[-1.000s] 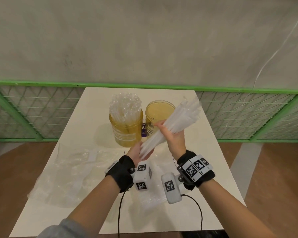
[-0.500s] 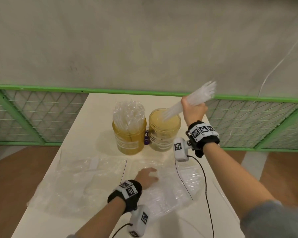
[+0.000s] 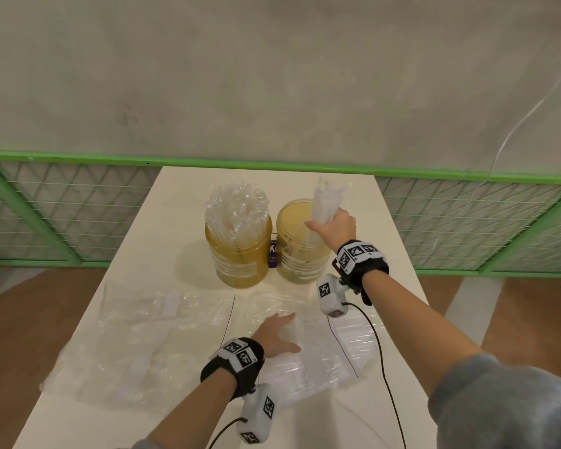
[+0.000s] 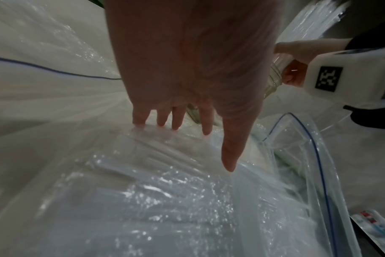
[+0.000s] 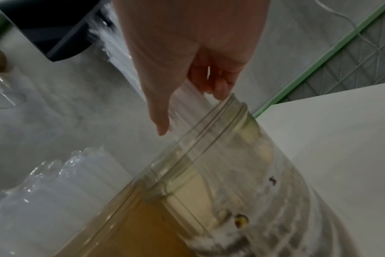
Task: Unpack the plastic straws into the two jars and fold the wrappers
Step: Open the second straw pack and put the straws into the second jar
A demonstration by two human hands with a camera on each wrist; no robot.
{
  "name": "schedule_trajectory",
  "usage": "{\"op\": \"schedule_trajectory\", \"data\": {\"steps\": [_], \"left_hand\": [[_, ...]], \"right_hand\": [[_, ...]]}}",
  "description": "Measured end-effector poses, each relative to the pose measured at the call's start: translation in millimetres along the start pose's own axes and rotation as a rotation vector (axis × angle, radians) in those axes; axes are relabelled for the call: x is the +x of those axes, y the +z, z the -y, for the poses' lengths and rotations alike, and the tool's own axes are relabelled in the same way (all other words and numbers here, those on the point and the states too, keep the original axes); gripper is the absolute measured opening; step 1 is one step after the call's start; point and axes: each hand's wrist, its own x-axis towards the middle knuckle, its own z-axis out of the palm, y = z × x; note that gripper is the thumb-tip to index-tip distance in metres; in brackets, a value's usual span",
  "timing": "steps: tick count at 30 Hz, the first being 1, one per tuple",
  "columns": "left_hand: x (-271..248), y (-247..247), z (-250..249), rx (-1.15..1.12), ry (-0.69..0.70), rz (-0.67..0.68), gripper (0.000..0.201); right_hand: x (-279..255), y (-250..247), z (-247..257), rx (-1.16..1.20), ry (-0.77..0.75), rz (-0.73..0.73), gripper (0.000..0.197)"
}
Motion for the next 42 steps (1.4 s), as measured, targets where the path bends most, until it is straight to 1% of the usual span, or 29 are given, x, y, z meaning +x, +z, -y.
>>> {"op": "schedule_trajectory", "data": {"steps": [1,3,4,5,6,9,10,11,12,13,16,17,18,19,21,22,23,24,25,27,28,29,31,33,35,36,38,39,42], "left_hand": [[-0.6,-1.2,-0.8,0.004,0.0,-0.001,0.081],[-1.2,-2.7,-1.6,-0.002,0.001,-0.005,0.08],[-1.3,-2.8,-1.7,-0.007,0.001,-0.006,0.079],[-1.4,-3.0,-2.0,-0.011,0.001,-0.007,0.079],[-1.3,-3.1,-2.3,-0.012,0.0,-0.009,0.079],[0.1,-3.1,-3.3,-0.004,-0.01,-0.006,0.08],[0.5,-3.3,-3.3,-0.003,-0.011,-0.005,0.08],[0.8,-3.6,-2.7,-0.004,-0.011,-0.005,0.08],[1.8,-3.4,-1.7,-0.006,-0.011,-0.003,0.081],[2.6,-3.3,-0.6,-0.005,-0.009,-0.003,0.081],[5.0,-1.6,0.6,0.014,-0.003,-0.003,0.084],[6.3,-1.1,0.7,0.023,-0.001,-0.005,0.084],[7.8,-0.8,1.1,0.034,0.002,-0.009,0.085],[9.5,-1.2,2.0,0.047,0.01,-0.015,0.086],[15.3,-3.7,4.5,0.094,0.03,-0.021,0.085],[17.7,-5.1,4.9,0.13,0.037,-0.022,0.084],[19.2,-6.6,3.3,0.163,0.045,-0.032,0.081],[19.9,-8.1,-0.7,0.184,0.057,-0.065,0.078],[19.3,-9.2,-7.4,0.187,0.078,-0.124,0.074],[17.9,-8.7,-27.5,0.127,0.14,-0.258,0.064],[18.3,-5.8,-39.0,0.08,0.158,-0.29,0.062],[19.2,-0.9,-49.8,0.044,0.157,-0.281,0.065],[22.5,15.1,-65.4,0.022,0.1,-0.175,0.086],[27.2,30.8,-70.1,0.044,0.05,-0.074,0.103],[31.4,39.0,-67.6,0.082,0.036,-0.049,0.111],[32.6,39.0,-65.5,0.101,0.038,-0.038,0.11],[34.9,35.0,-60.0,0.173,0.046,-0.004,0.104],[35.0,32.4,-57.4,0.213,0.052,0.004,0.102],[34.5,33.1,-53.8,0.286,0.067,-0.074,0.098]], "right_hand": [[0.7,-0.7,1.5,-0.023,-0.014,0.011,0.043],[3.3,-3.3,2.6,-0.009,-0.01,0.028,0.077],[4.8,-4.6,2.3,0.023,-0.005,0.032,0.09],[6.2,-5.5,1.8,0.049,-0.006,0.032,0.095],[7.0,-5.2,1.3,0.059,-0.007,0.027,0.095],[8.4,-0.1,-4.3,0.076,-0.011,-0.012,0.079],[9.2,3.0,-6.9,0.046,-0.01,-0.004,0.065],[9.8,5.3,-8.3,0.001,-0.014,0.024,0.045],[10.2,5.6,-9.3,-0.021,-0.014,0.062,0.033],[11.1,4.7,-9.7,-0.015,-0.012,0.099,0.033],[8.7,-8.7,-6.6,0.077,-0.014,0.2,0.082],[4.3,-15.5,-5.6,0.106,-0.022,0.195,0.087],[-3.1,-21.1,-7.5,0.14,-0.026,0.153,0.083],[-13.4,-25.2,-12.1,0.192,-0.035,0.067,0.072],[-42.6,-27.5,-30.3,0.271,-0.065,-0.146,0.036],[-60.2,-25.9,-44.1,0.267,-0.054,-0.203,0.022],[-78.1,-22.7,-60.0,0.238,-0.016,-0.213,0.013],[-94.5,-18.8,-79.1,0.18,0.047,-0.179,0.007],[-108.9,-14.6,-98.3,0.109,0.126,-0.118,0.004],[-130.0,-6.3,-133.9,-0.025,0.298,0.036,0.019],[-137.8,-3.1,-146.2,-0.077,0.36,0.095,0.028],[-143.9,-1.1,-153.8,-0.129,0.394,0.13,0.034],[-149.3,3.1,-159.4,-0.201,0.397,0.155,0.038],[-151.1,6.3,-157.3,-0.226,0.333,0.212,0.034],[-150.8,8.3,-153.9,-0.158,0.242,0.274,0.013],[-151.5,7.6,-153.3,-0.109,0.214,0.289,0.006],[-154.6,3.5,-152.9,-0.03,0.206,0.244,0.01],[-157.1,0.4,-152.0,-0.018,0.212,0.181,0.009],[-162.8,-8.6,-156.9,-0.066,0.313,-0.021,0.008]]}}
